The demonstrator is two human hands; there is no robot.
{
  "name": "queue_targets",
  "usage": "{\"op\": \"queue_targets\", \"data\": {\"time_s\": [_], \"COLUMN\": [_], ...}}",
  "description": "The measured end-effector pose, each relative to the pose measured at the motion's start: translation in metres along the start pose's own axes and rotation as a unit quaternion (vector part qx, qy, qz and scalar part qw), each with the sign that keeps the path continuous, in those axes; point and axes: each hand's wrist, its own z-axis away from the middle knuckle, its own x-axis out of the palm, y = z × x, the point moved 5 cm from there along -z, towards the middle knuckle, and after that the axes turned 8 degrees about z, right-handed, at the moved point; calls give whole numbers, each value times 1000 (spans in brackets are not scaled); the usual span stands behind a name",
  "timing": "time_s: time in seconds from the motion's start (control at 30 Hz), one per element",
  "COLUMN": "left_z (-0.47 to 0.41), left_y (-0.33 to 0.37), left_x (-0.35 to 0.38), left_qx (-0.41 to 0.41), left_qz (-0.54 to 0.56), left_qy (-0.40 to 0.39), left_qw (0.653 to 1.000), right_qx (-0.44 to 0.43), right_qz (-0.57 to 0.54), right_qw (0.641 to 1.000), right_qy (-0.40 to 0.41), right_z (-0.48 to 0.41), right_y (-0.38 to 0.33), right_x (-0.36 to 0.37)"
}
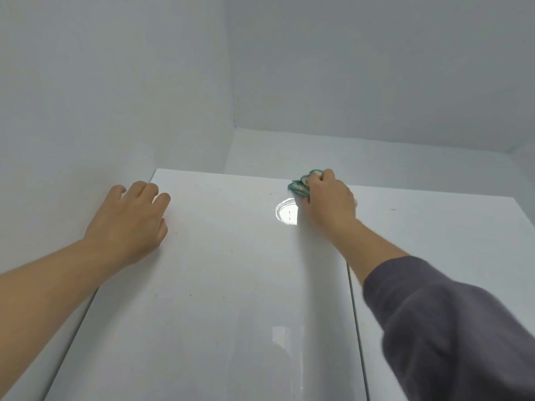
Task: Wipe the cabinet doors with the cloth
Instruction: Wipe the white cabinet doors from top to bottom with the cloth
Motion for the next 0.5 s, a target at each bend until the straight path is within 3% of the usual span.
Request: {"op": "queue_targets", "data": {"time_s": [0.13, 0.23, 0.33, 0.5], "left_z": [-2, -5, -6, -11], "left_y": [-11, -5, 3, -9], "left_x": [3, 7, 26, 38], "left_qx": [4, -15, -73, -151], "left_qz": [-19, -43, 41, 187], "left_qy": [-22, -68, -177, -189], "left_qw": [1000, 997, 981, 952], "right_qx": [-65, -40, -6, 78], "right_qz": [-59, -154, -161, -132], "right_qw": [996, 987, 987, 988], "right_qy": [-18, 8, 24, 24], "right_z": [-4, 8, 11, 5], "right_y": [25, 22, 14, 10], "right_x": [0, 11, 20, 16]}}
